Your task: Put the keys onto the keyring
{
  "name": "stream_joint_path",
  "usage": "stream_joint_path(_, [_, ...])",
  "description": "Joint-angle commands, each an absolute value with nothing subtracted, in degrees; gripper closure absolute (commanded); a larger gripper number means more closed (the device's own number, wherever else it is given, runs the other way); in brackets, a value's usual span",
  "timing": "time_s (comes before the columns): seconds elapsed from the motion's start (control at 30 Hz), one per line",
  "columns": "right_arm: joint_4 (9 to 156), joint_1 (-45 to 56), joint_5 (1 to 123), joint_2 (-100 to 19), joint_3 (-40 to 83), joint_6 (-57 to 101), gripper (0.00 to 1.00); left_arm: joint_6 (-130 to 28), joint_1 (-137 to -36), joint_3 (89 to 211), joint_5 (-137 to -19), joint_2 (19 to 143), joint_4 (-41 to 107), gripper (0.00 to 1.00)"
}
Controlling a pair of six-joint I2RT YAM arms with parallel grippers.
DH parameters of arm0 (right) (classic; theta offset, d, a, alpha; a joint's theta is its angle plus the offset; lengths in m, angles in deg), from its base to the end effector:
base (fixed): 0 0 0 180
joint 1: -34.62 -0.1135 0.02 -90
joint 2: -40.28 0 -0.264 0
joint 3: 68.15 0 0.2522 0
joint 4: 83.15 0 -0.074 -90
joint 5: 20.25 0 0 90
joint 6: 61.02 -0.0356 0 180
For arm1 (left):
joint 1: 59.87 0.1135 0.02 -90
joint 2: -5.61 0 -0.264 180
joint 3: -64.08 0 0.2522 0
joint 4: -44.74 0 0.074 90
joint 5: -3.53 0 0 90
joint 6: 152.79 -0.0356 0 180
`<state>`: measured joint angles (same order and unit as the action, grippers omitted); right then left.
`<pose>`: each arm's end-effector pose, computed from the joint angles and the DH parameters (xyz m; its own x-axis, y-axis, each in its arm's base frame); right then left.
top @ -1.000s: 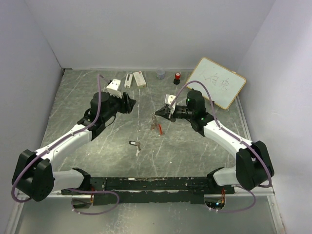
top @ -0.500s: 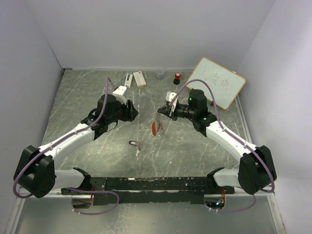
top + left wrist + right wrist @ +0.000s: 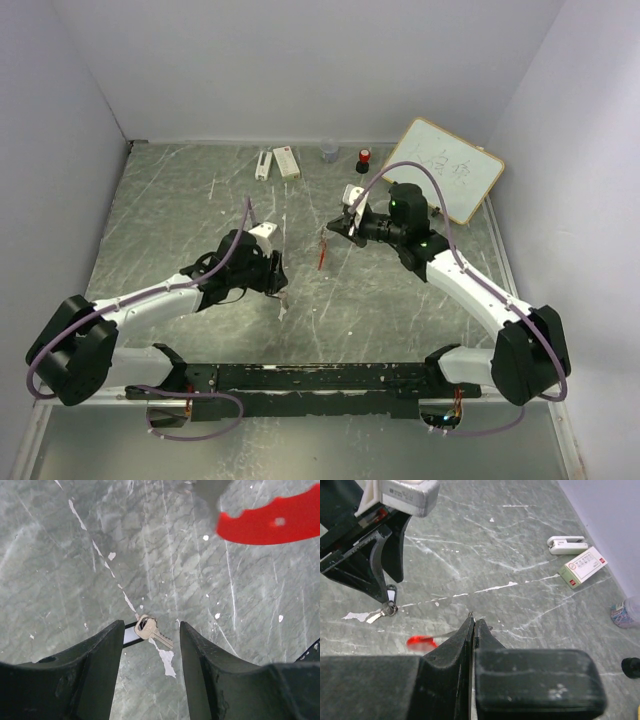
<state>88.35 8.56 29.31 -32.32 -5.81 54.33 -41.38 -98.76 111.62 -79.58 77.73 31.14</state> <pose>0.2458 0.1459 0.2880 0.1183 -0.3049 -0.9450 -0.9245 0.3135 -0.2169 0.1952 -0.1629 0.1923 -0.7022 0.1008 -0.7048 0.4730 0.8060 -0.3560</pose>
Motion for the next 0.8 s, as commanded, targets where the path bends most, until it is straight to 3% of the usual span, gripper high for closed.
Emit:
stream_joint_path(0.0, [89.0,9.0,29.6,-29.6,-5.7,53.5,1.00,-41.3,-99.6,110.8,-80.5,77.9,32.9,0.41])
stream_joint_path(0.77, [88.5,9.0,31.2,-27.0,-8.5,53.0,1.00,-51.2,-103.8,113.5,-87.3,88.6,35.0,0.46])
